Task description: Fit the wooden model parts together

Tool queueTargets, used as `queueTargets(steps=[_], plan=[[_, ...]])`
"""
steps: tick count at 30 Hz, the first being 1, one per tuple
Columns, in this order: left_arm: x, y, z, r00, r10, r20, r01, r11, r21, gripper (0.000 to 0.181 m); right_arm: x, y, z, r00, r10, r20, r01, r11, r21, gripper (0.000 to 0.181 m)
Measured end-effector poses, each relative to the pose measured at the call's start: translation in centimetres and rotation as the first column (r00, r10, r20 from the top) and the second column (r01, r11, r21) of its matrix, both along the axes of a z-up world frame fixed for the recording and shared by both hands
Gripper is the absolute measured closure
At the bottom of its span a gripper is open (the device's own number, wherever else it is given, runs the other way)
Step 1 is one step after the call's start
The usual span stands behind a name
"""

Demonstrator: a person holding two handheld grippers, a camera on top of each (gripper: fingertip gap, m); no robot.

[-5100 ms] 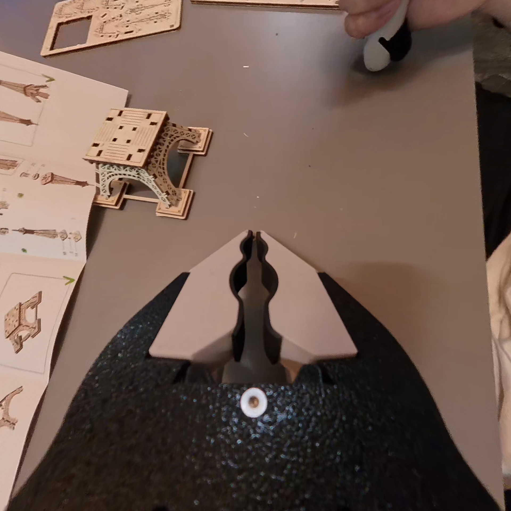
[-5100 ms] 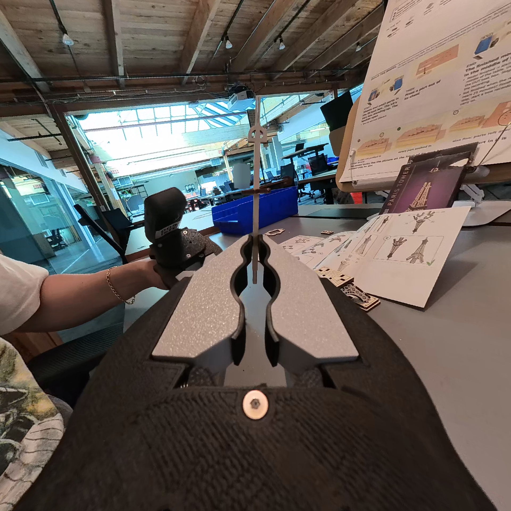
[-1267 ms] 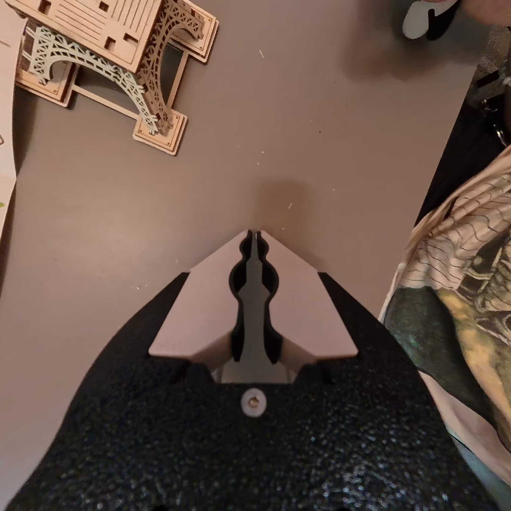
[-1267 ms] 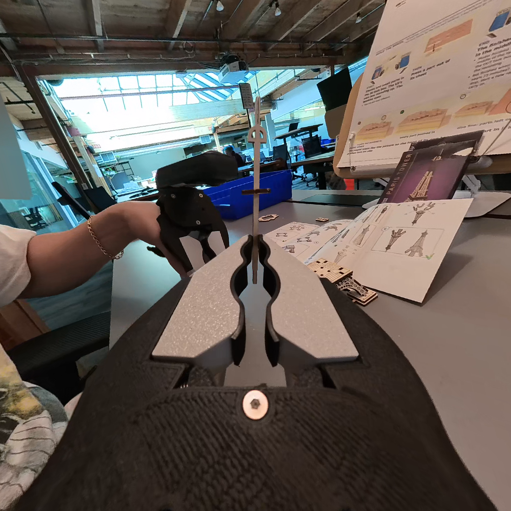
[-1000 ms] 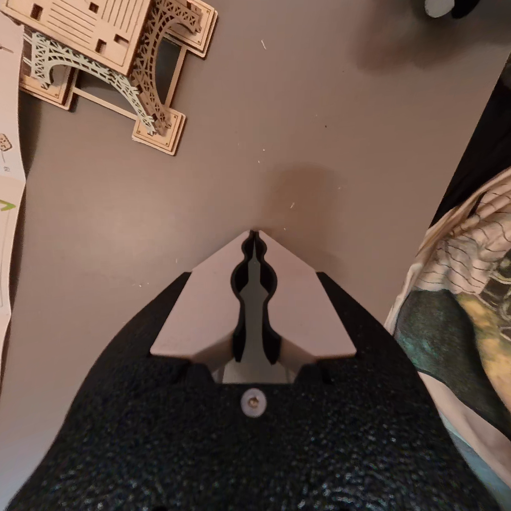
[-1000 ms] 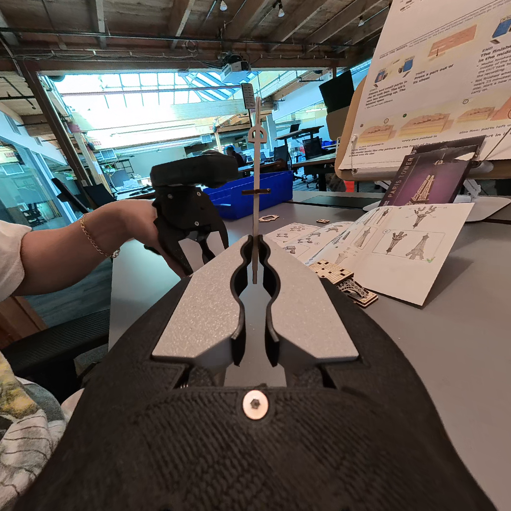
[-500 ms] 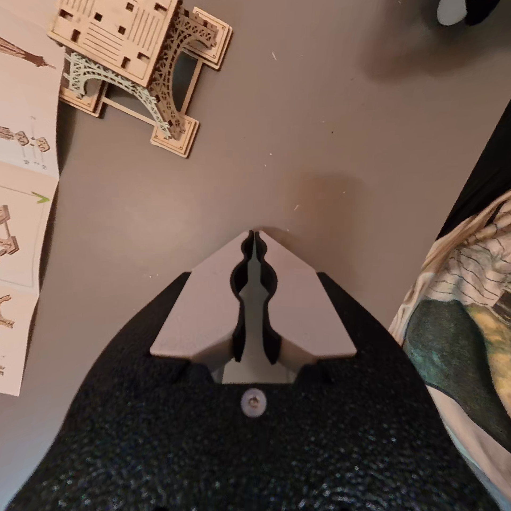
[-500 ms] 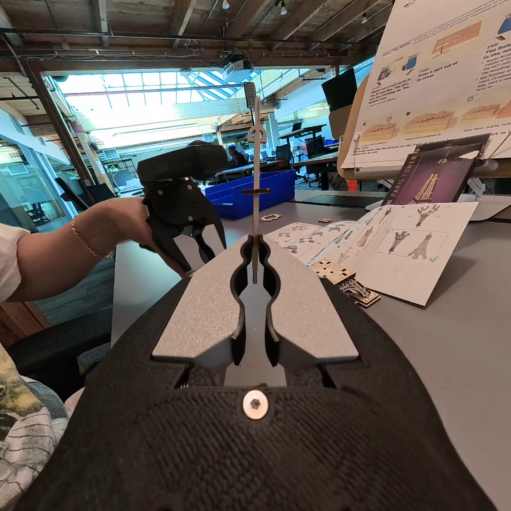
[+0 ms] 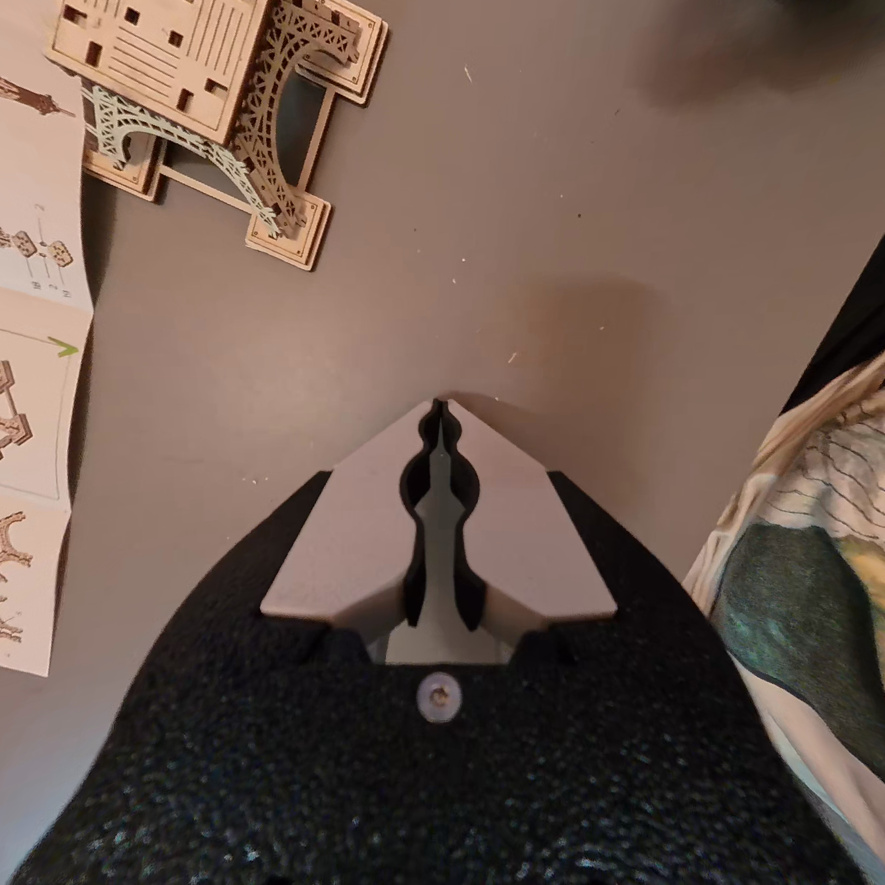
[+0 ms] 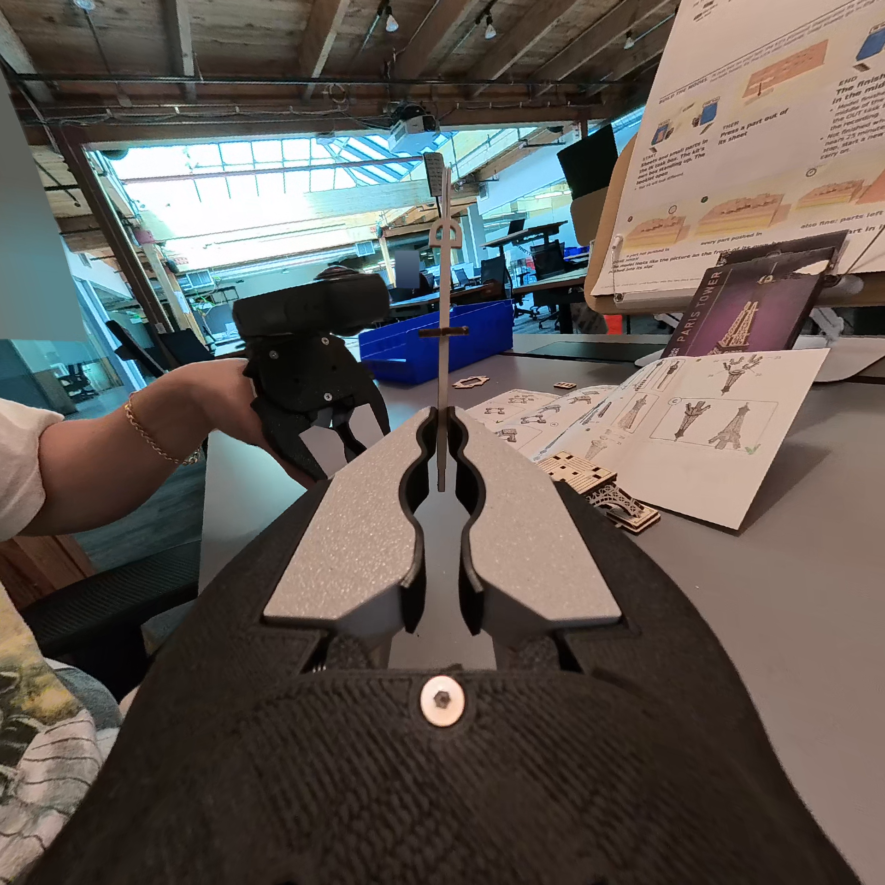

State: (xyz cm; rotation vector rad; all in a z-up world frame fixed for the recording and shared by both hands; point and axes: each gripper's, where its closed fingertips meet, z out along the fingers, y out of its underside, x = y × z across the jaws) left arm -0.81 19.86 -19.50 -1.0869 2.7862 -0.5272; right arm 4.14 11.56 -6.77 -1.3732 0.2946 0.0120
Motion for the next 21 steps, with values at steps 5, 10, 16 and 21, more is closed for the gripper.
queueTargets(steps=[5,10,16,21], plan=[[0.0,-0.1,0.0,0.999,-0.015,0.029,0.014,0.999,0.04,0.181,0.0,0.0,0.0,1.0,0.001,0.001,-0.001,1.0,0.001,0.18],[0.1,-0.4,0.0,1.0,-0.007,0.014,0.007,1.0,-0.008,0.181,-0.1,0.0,0.0,1.0,0.002,0.007,-0.002,1.0,-0.001,0.18],[0.8,-0.3,1.0,0.998,0.025,0.057,-0.021,0.997,-0.073,0.181,-0.1,0.0,0.0,1.0,0.004,0.003,-0.004,1.0,0.003,0.18],[1.0,0.1,1.3,0.998,0.04,0.047,-0.035,0.994,-0.1,0.181,-0.1,0.1,0.0,1.0,0.008,-0.001,-0.008,1.0,-0.002,0.18]])
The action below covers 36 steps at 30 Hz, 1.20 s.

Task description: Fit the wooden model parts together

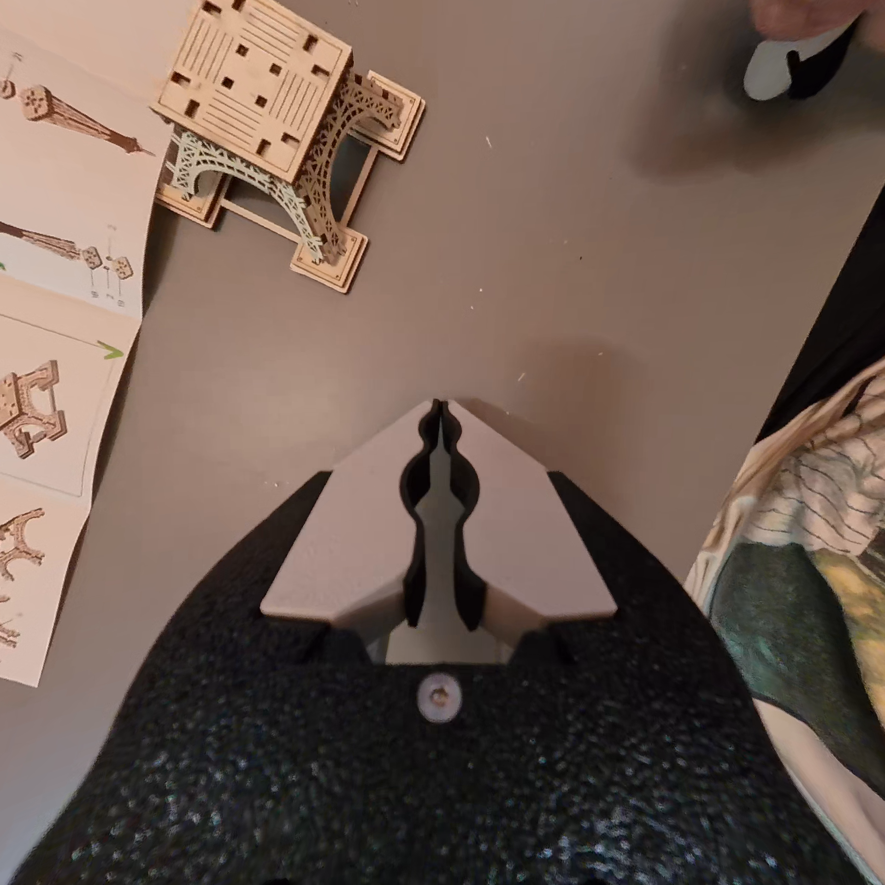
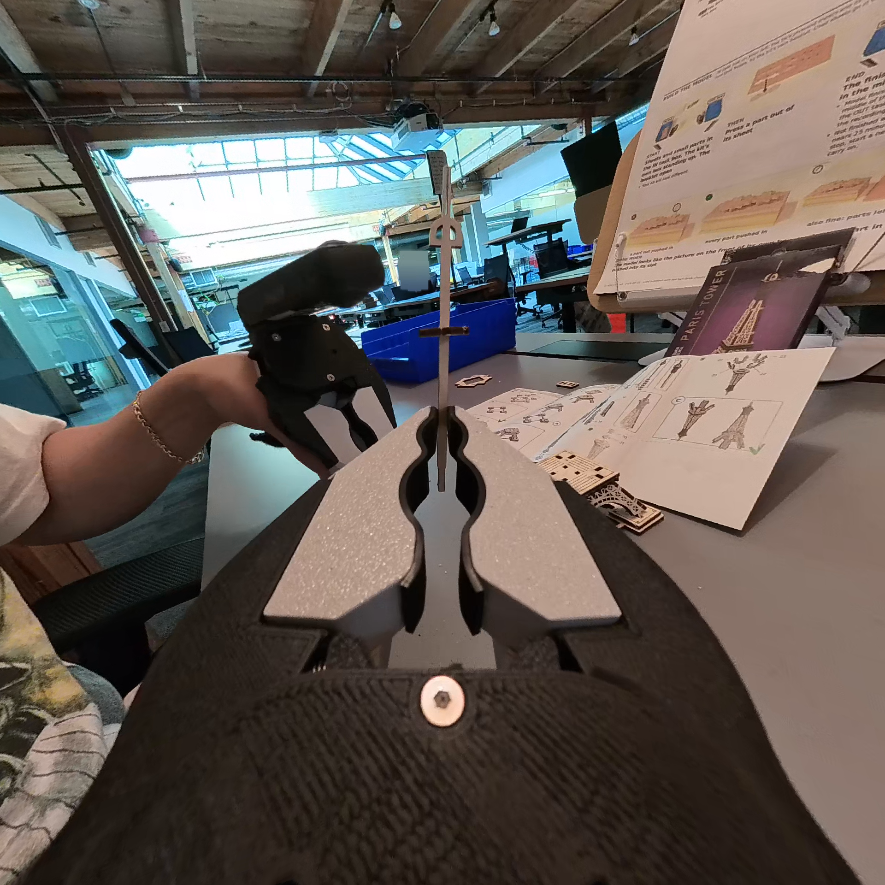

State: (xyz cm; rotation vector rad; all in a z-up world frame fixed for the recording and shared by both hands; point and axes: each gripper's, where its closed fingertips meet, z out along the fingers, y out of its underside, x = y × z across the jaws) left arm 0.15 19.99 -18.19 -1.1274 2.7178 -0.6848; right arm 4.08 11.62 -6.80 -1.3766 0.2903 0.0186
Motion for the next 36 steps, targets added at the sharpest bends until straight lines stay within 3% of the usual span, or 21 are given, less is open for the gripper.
queueTargets(steps=[12,18,23,26,29,32,36], plan=[[-1.1,-0.6,-1.3,0.997,-0.027,-0.073,0.031,0.998,0.055,0.181,-0.1,0.1,-0.1,1.0,0.002,0.003,-0.002,1.0,-0.007,0.18],[-0.9,-0.6,-1.6,0.998,-0.034,-0.046,0.039,0.994,0.099,0.181,-0.1,0.0,-0.1,1.0,0.003,0.004,-0.003,1.0,-0.005,0.18],[-0.3,-0.7,-1.2,1.0,-0.004,-0.024,0.004,1.0,0.017,0.181,-0.1,-0.1,0.0,1.0,0.003,0.002,-0.003,1.0,0.002,0.18],[1.2,-1.0,0.4,0.997,0.072,0.034,-0.067,0.987,-0.145,0.181,0.0,-0.1,0.0,1.0,0.002,0.002,-0.002,1.0,0.004,0.18],[3.1,-1.5,3.4,0.974,0.181,0.133,-0.128,0.934,-0.334,0.181,0.0,-0.1,0.0,1.0,0.003,0.0,-0.003,1.0,0.006,0.18],[4.6,-2.1,7.0,0.928,0.269,0.26,-0.118,0.869,-0.48,0.181,-0.1,-0.1,0.3,1.0,0.009,-0.015,-0.009,0.999,0.036,0.18],[5.2,-3.2,11.0,0.848,0.341,0.406,-0.068,0.83,-0.554,0.181,-0.5,0.3,0.6,1.0,0.024,-0.021,-0.022,0.997,0.074,0.18]])
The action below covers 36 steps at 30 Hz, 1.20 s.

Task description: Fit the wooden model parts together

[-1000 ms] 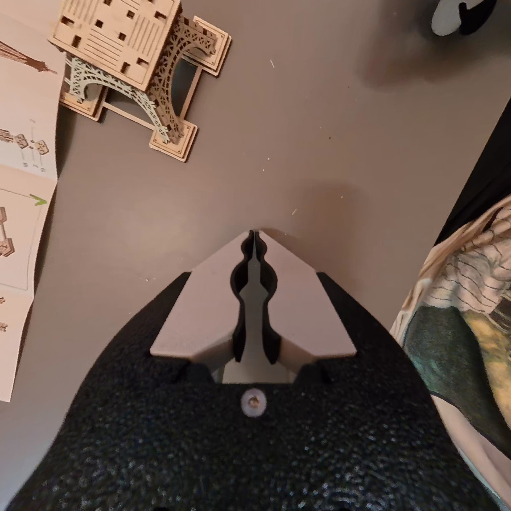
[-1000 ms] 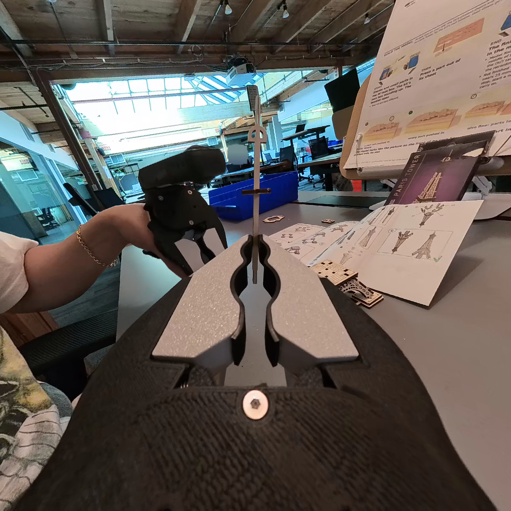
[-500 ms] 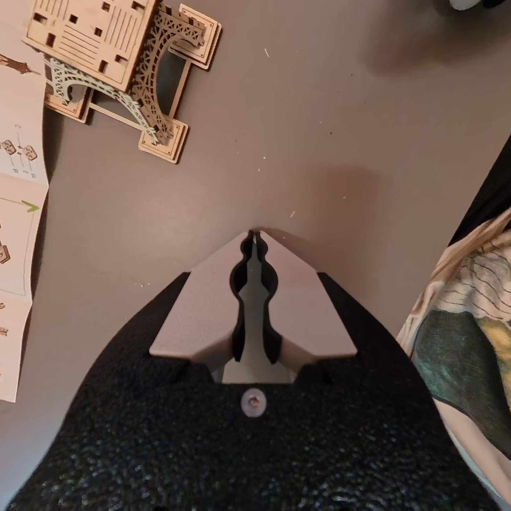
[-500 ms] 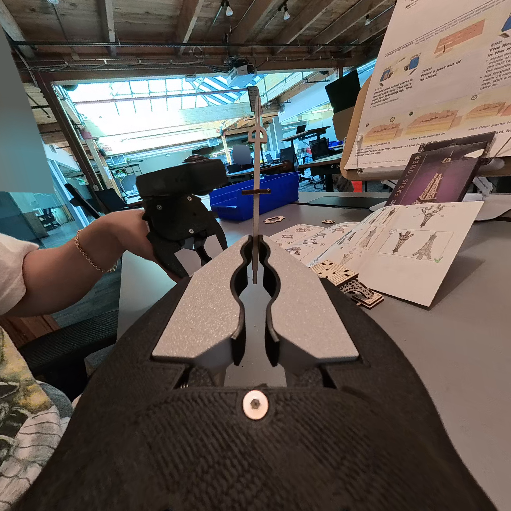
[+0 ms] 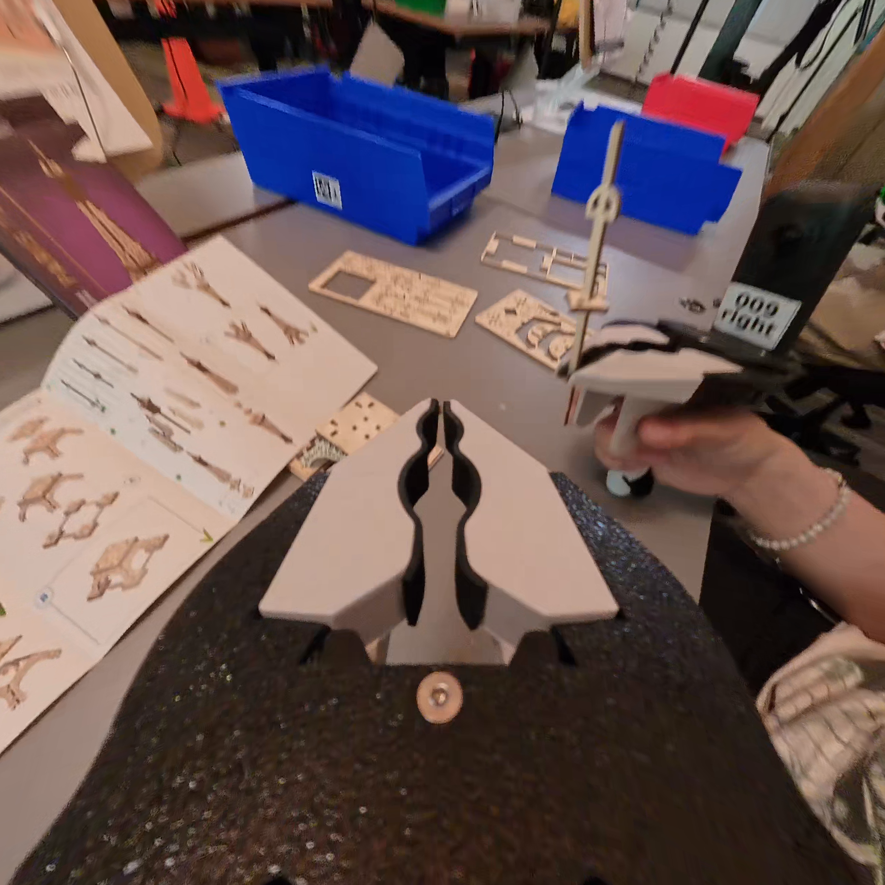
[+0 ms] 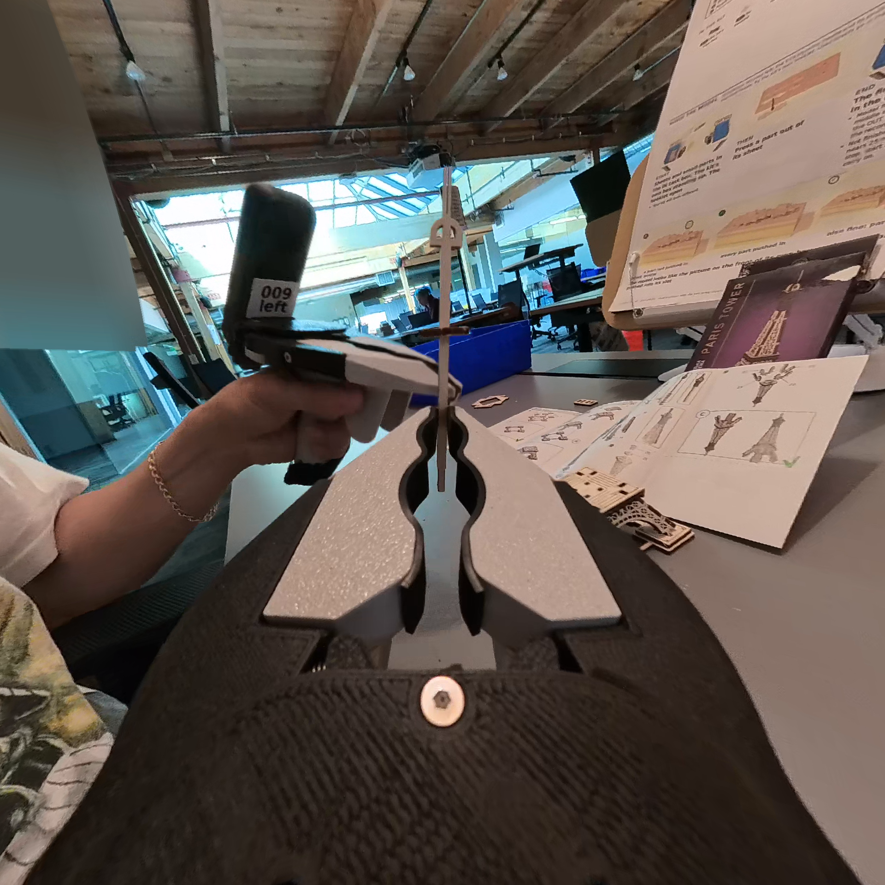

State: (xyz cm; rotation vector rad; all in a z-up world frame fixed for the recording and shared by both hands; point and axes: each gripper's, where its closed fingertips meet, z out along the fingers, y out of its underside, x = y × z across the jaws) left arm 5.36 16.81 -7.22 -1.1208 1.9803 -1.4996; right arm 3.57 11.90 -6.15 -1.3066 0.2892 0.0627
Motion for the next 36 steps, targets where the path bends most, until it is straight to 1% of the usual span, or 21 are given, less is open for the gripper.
queueTargets(steps=[2,5,9,11,14,18,24,36], plan=[[-0.1,-0.9,1.8,0.998,0.012,0.067,-0.01,0.999,-0.031,0.181,-0.4,0.4,0.1,1.0,0.003,0.021,-0.003,1.0,0.004,0.18],[-0.6,-2.1,4.2,0.99,0.017,0.142,-0.006,0.997,-0.079,0.181,-0.9,0.8,0.7,0.999,-0.009,0.052,0.006,0.999,0.053,0.18],[-1.4,-2.9,5.8,0.984,0.003,0.177,0.018,0.993,-0.118,0.181,-1.5,1.2,1.3,0.995,-0.027,0.091,0.017,0.995,0.102,0.18],[-1.7,-2.8,6.3,0.983,-0.005,0.184,0.033,0.989,-0.146,0.181,-1.4,1.4,1.2,0.995,-0.044,0.093,0.036,0.996,0.087,0.18],[-1.8,-2.5,6.3,0.983,-0.016,0.183,0.046,0.986,-0.16,0.181,-1.1,2.1,0.6,0.995,-0.054,0.078,0.053,0.998,0.027,0.18],[-1.8,-2.2,5.9,0.98,-0.033,0.195,0.053,0.994,-0.099,0.181,-0.7,2.7,0.1,0.992,-0.093,0.086,0.095,0.995,-0.019,0.18],[-1.4,-1.7,5.7,0.969,0.005,0.247,0.005,0.999,-0.041,0.181,-0.7,3.1,0.1,0.993,-0.089,0.084,0.091,0.995,-0.027,0.18],[-0.8,-2.2,4.7,0.969,-0.028,0.247,0.042,0.998,-0.052,0.181,-0.9,3.2,0.0,0.996,-0.054,0.067,0.056,0.998,-0.025,0.18]])
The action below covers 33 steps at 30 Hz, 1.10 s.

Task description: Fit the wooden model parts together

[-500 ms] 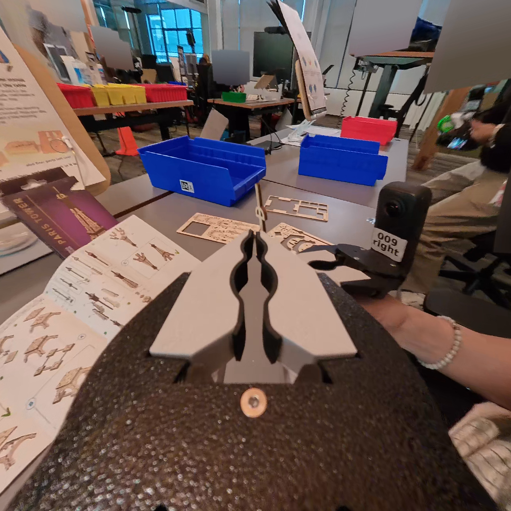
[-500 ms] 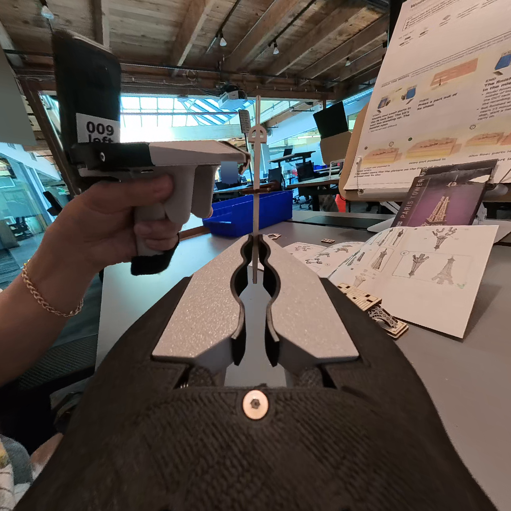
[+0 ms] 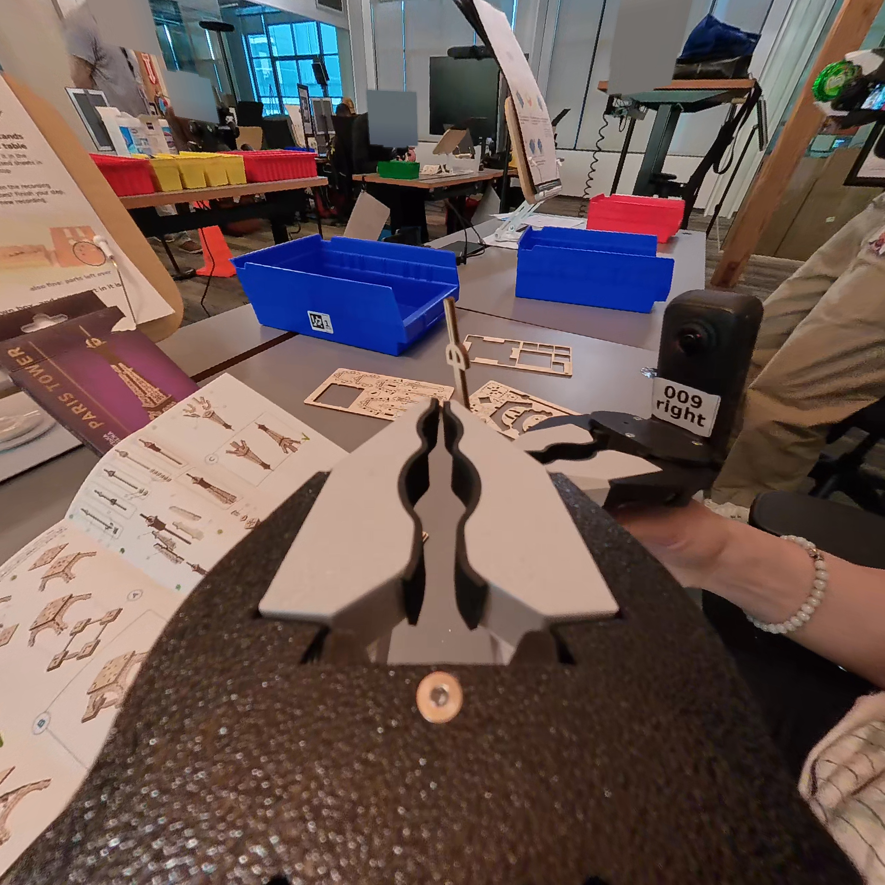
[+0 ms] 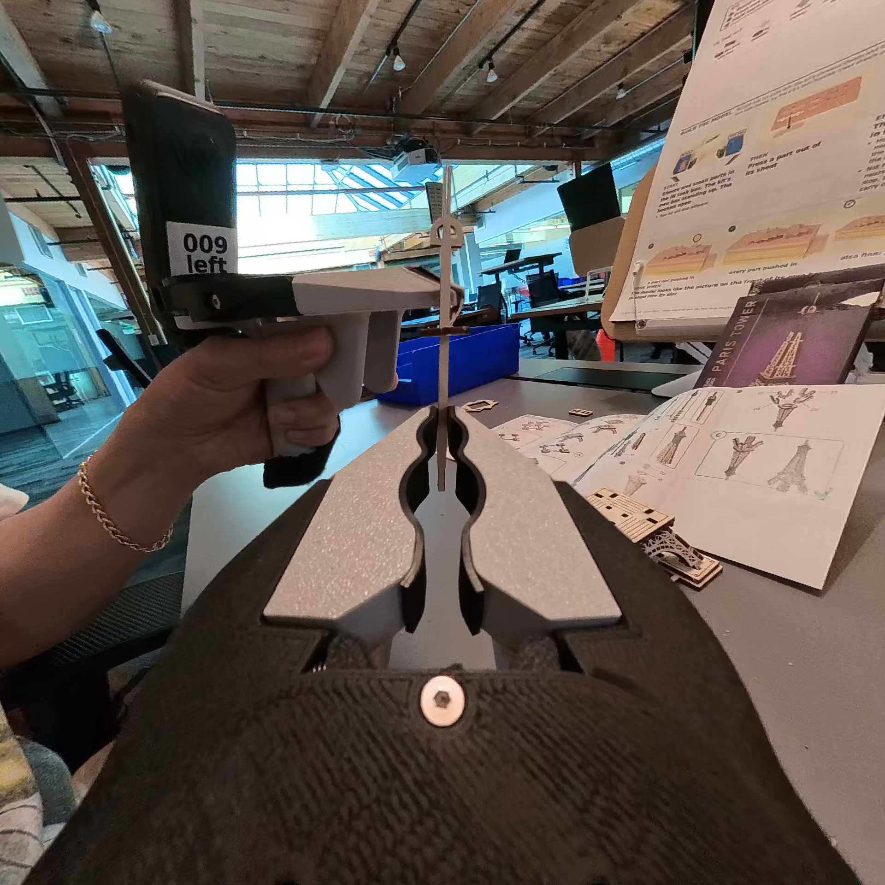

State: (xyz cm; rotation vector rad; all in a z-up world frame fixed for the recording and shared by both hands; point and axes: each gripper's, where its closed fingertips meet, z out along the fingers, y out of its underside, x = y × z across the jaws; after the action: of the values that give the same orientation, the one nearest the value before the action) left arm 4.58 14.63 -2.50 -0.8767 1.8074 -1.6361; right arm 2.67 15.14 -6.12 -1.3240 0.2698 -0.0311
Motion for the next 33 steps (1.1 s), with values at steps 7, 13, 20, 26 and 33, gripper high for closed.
queueTargets(steps=[7,13,20,26,33], plan=[[0.14,0.22,-0.03,1.0,0.015,-0.001,-0.015,1.0,0.002,0.181,0.16,-0.02,-0.02,1.0,0.007,-0.019,-0.006,1.0,0.005,0.18],[0.22,0.08,0.01,0.999,0.045,0.024,-0.045,0.999,0.03,0.181,0.39,-0.03,-0.07,1.0,-0.017,-0.02,0.017,1.0,-0.001,0.18],[0.36,-0.33,-0.09,0.994,0.082,0.073,-0.088,0.993,0.082,0.181,0.61,-0.03,-0.14,0.999,-0.042,-0.017,0.042,0.999,-0.009,0.18],[0.56,-0.2,-0.11,0.986,0.107,0.129,-0.124,0.983,0.134,0.181,0.63,-0.09,-0.11,0.999,-0.027,-0.031,0.027,1.0,0.0,0.18],[0.77,-0.28,-0.13,0.975,0.1,0.198,-0.135,0.976,0.171,0.181,0.63,-0.17,-0.05,0.999,-0.024,-0.032,0.024,1.0,0.007,0.18]])
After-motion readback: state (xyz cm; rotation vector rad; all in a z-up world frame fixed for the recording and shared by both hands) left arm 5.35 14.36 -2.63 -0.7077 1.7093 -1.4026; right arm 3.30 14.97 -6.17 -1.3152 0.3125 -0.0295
